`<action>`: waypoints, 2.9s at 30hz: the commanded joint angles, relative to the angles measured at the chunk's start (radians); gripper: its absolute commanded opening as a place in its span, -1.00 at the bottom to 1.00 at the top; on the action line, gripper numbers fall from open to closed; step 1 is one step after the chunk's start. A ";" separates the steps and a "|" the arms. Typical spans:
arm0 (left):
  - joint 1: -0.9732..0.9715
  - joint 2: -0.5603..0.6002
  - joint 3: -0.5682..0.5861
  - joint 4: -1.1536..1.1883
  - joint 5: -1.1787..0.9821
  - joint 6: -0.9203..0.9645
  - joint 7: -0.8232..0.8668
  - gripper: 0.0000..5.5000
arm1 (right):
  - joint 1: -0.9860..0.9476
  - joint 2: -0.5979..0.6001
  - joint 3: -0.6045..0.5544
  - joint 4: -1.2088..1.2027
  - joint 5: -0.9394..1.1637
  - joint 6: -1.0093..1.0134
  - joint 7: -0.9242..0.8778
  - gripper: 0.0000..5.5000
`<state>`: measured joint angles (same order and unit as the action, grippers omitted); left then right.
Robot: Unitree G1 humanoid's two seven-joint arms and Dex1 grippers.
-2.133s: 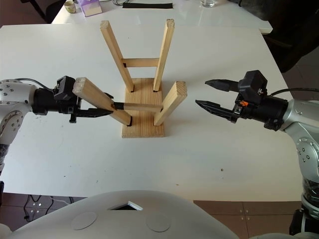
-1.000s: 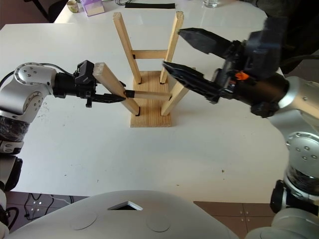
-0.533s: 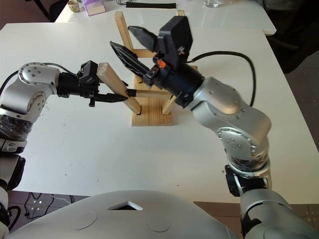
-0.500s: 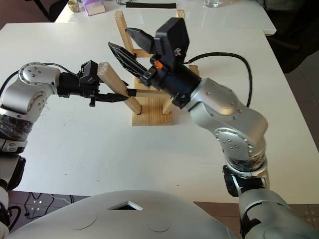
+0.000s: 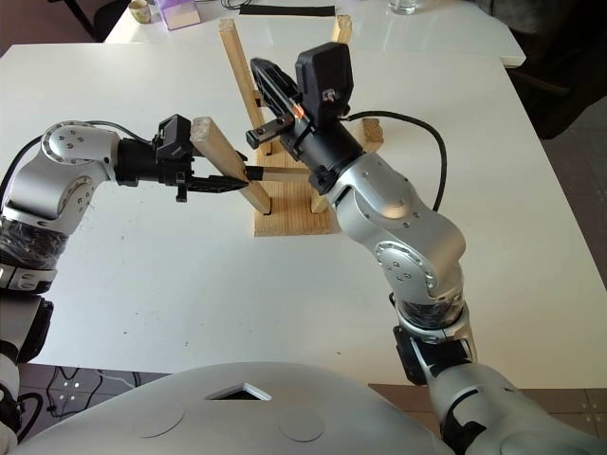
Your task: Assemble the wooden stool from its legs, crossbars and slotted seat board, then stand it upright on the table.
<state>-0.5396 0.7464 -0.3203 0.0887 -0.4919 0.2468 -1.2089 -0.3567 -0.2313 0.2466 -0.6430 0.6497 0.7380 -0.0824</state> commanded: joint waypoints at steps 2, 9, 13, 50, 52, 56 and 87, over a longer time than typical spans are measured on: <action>0.112 0.008 -0.123 0.062 0.200 0.067 0.052 -0.25 | 0.213 -0.045 0.207 0.153 -0.126 0.073 0.040 -0.99; 0.104 -0.002 -0.137 0.044 0.219 0.065 0.058 -0.25 | 0.221 -0.024 0.261 0.280 -0.266 -0.024 0.123 -0.99; 0.110 0.000 -0.139 0.060 0.231 0.057 0.063 -0.25 | 0.156 0.015 0.130 0.090 -0.169 -0.141 0.222 -0.99; 0.167 0.009 -0.129 -0.043 0.216 0.107 0.120 -0.25 | 0.186 -0.268 -0.214 0.122 -0.458 -0.061 0.320 0.22; 0.173 0.016 -0.122 -0.045 0.215 0.110 0.123 -0.25 | 0.214 -0.362 -0.355 0.257 -0.540 -0.103 0.277 0.22; 0.172 0.021 -0.119 -0.045 0.206 0.115 0.137 -0.25 | 0.255 -0.549 -0.395 0.470 -0.775 -0.272 0.178 0.22; 0.266 -0.202 0.024 -0.595 -0.189 0.570 0.488 0.28 | 0.187 -0.408 -0.176 0.567 -0.753 -0.478 0.461 0.23</action>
<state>-0.2743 0.5609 -0.3438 -0.4873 -0.6541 0.7739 -0.7595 -0.1815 -0.6008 0.1047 -0.1003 -0.1044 0.2937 0.3460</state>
